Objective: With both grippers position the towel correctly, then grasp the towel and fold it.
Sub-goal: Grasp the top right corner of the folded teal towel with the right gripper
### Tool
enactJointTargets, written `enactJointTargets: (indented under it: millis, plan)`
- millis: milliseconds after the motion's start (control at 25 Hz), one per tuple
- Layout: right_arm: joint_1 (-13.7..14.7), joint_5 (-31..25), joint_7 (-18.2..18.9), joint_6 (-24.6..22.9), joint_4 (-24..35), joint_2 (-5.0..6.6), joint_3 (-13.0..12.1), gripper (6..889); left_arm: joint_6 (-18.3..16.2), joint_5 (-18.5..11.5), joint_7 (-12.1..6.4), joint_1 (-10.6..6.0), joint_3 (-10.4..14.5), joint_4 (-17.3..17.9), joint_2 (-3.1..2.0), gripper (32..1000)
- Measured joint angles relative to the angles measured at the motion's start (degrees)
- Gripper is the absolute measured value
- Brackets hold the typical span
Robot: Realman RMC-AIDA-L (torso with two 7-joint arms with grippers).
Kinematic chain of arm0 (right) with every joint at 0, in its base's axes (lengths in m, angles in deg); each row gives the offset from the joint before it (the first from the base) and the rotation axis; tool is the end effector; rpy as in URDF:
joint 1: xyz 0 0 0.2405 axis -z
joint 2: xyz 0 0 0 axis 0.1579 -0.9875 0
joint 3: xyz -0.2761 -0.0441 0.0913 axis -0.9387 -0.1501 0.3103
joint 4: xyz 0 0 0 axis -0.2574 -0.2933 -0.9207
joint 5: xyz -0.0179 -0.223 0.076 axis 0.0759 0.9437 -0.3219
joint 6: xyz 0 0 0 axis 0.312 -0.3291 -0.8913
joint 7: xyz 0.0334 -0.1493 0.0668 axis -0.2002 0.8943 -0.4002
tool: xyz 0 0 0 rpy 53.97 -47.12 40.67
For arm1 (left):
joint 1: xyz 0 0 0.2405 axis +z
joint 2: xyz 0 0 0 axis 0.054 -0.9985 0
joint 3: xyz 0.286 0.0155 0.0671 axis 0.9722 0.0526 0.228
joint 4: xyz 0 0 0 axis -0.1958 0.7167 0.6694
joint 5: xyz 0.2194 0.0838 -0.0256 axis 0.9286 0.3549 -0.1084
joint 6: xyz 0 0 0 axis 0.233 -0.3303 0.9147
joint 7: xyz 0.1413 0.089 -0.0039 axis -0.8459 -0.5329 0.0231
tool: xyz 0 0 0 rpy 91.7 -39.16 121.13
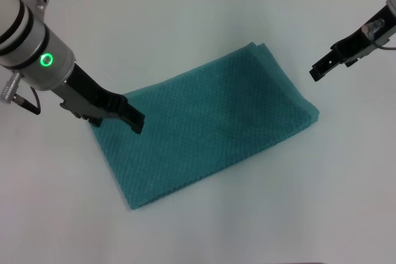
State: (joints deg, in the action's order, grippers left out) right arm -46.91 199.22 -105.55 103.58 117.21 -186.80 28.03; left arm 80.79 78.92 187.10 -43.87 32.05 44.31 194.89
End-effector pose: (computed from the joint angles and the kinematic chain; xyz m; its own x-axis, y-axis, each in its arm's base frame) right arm 0.2378 0.4820 0.0064 0.4943 -0.8616 0.1152 -0.7227 -0.4809 -0.4964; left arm -0.2045 0.4172 -0.0326 0.3848 0.9208 -0.0635 0.8017 -0.3675 -0.4714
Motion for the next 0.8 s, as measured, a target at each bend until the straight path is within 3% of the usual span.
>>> enactJointTargets:
  millis: [480,800]
  plan:
    - [-0.53,0.0,-0.03,0.18,0.0,-0.12,0.0,851,-1.36,-4.78,0.0,-1.4,2.79,0.0,-0.03,906]
    - [-0.36,0.0,-0.38,-1.25,-0.98,-0.17,0.09,850,-1.59,-5.22,0.0,-1.71,3.5,0.0,-0.03,905]
